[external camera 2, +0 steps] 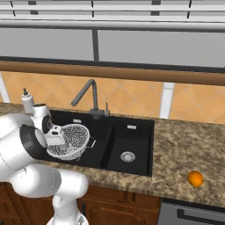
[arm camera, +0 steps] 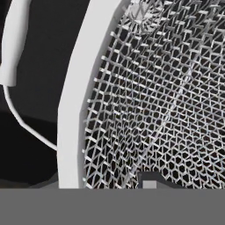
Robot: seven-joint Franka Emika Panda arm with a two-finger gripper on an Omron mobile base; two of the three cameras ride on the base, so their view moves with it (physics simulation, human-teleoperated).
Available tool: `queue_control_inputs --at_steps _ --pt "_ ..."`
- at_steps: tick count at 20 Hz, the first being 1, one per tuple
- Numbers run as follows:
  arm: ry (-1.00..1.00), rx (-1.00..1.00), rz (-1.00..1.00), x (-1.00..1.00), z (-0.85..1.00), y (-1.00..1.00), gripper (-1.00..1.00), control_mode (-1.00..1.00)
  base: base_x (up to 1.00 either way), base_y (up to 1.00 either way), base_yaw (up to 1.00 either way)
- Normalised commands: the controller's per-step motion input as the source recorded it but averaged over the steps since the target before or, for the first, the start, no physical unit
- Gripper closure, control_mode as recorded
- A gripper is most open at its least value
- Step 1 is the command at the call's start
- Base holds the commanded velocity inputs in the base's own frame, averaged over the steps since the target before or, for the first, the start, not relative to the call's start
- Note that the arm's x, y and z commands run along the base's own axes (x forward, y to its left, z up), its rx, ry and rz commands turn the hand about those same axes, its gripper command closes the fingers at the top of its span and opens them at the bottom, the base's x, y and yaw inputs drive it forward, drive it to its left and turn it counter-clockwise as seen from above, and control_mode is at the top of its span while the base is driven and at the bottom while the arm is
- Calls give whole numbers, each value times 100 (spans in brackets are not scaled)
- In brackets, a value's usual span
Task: Put the colander in the sink, put the orange, kiwi in the colander, and turn on the sink faucet and pour water over the colander.
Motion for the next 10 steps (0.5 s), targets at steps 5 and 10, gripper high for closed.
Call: queue_control_inputs --at_steps 5,10 --pt "-2 0 0 1 -39 3 100 -100 0 0 0" --pt "-2 0 0 11 -42 -2 100 -100 0 0 0"
